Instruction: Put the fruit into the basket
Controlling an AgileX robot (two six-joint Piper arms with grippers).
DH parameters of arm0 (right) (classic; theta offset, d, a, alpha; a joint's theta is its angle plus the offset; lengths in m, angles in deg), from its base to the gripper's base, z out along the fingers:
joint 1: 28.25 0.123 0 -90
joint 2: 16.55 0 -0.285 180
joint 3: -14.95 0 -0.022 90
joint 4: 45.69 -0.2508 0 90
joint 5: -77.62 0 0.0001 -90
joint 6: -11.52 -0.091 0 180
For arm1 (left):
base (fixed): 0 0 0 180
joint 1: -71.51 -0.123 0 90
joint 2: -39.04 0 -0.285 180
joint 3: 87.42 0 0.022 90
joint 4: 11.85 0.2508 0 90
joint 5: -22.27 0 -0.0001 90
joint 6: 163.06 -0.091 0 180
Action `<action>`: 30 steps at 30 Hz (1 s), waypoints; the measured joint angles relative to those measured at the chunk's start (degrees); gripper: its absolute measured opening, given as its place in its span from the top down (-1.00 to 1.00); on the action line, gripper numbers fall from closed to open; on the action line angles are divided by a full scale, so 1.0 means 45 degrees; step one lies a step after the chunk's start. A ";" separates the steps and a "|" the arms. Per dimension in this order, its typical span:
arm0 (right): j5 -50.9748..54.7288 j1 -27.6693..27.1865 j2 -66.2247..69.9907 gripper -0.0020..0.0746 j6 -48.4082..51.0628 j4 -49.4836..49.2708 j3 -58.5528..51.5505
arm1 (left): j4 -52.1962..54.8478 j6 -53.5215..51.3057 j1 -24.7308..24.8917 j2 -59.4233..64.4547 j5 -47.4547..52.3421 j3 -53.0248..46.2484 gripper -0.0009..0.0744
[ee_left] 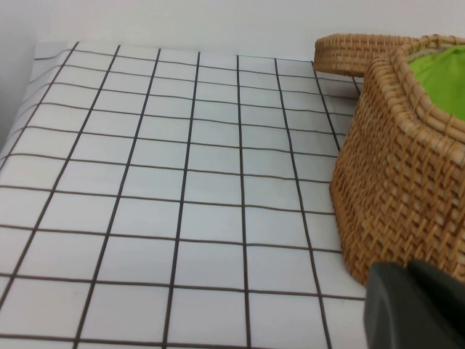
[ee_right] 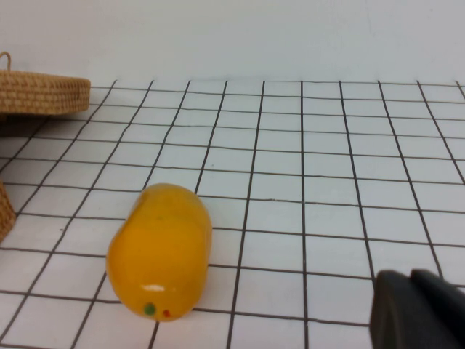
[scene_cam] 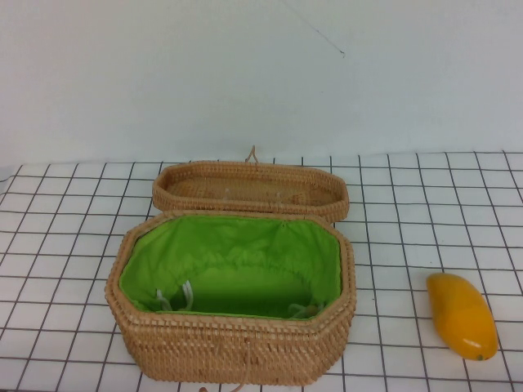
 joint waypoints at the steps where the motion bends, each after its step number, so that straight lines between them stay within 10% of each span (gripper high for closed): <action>1: 0.0000 0.0000 0.0000 0.95 0.0000 0.0000 0.0000 | 0.0000 0.0000 0.0000 0.0000 0.0000 0.0000 0.97; 24: -0.8014 0.0000 0.0000 0.95 -0.0284 0.0114 0.0063 | 0.0000 0.0000 0.0000 -0.0023 0.0000 0.0000 0.97; 30: -0.8590 0.0000 0.0030 0.95 -0.0189 -0.3464 0.0668 | 0.0000 0.0000 0.0000 -0.0023 0.0000 0.0000 0.97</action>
